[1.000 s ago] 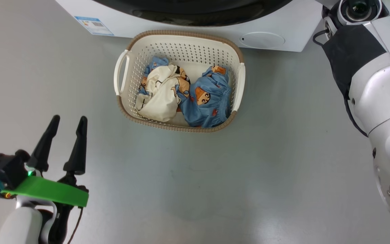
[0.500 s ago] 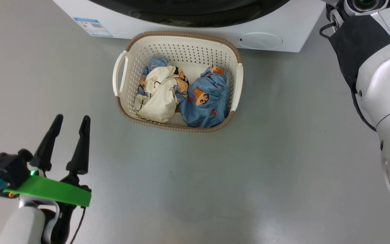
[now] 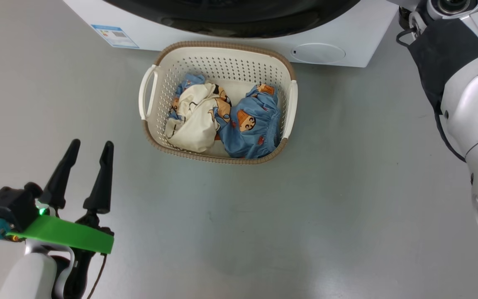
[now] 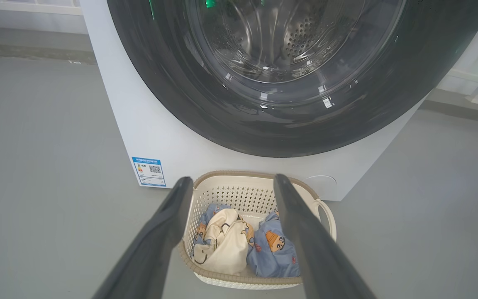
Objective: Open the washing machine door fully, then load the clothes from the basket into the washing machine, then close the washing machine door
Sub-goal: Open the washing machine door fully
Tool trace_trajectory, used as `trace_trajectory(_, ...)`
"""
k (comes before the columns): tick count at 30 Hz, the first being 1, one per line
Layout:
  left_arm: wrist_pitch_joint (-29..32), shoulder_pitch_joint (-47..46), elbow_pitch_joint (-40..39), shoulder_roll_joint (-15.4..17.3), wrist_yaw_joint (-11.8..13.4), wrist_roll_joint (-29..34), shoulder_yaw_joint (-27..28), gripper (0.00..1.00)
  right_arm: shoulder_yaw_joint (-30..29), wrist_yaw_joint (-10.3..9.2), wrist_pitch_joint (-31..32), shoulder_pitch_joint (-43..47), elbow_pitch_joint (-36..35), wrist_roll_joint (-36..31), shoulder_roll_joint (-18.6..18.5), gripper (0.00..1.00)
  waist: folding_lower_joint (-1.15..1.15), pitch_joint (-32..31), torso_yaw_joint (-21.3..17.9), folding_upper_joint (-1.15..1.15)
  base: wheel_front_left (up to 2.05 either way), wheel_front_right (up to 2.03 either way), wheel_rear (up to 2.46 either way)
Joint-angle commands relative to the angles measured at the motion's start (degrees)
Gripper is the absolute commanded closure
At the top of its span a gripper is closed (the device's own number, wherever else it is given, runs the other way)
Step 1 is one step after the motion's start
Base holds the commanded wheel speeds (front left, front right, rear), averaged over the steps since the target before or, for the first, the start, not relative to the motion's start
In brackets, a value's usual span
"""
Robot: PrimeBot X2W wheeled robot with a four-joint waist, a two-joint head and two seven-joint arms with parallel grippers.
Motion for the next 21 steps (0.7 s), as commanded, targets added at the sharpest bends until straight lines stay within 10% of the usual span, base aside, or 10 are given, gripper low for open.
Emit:
trace_trajectory(1, -0.4, -0.1, -1.4, 2.1, -0.1, 0.1, 2.1, 0.00, 1.1, 0.09, 1.3, 1.3, -1.7, 0.6, 3.7, 1.00, 0.00, 0.0, 0.1, 0.00, 0.00, 0.00, 0.00)
trace_trajectory(21, -0.4, 0.6, -2.8, 1.6, -0.1, 1.0, 3.3, 0.00, 4.5, 0.09, 13.2, 4.1, 0.4, 0.8, 3.5, 1.00, 0.00, -2.6, -0.4, 0.00, 0.00, 0.00, 0.00)
